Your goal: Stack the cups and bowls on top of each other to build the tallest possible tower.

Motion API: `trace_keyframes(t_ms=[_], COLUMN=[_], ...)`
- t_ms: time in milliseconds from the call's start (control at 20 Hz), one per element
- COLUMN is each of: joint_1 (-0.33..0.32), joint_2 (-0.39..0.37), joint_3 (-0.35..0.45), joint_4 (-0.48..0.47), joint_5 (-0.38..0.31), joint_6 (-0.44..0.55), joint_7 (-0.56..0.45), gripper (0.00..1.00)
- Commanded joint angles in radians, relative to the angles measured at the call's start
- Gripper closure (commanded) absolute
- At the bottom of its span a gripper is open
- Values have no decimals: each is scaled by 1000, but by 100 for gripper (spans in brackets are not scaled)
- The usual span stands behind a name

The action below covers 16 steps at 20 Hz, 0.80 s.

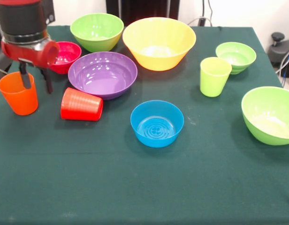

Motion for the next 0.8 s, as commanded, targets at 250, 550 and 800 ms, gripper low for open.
trace_keyframes(t_ms=[250,550,800], joint_1=[7,-11,-23], joint_2=[124,142,85], joint_3=[77,93,99], joint_4=[-15,-23,22], joint_5=[-121,-134,-116], joint_6=[-47,-45,-10], joint_7=[-246,-258,-256], gripper=[0,0,0])
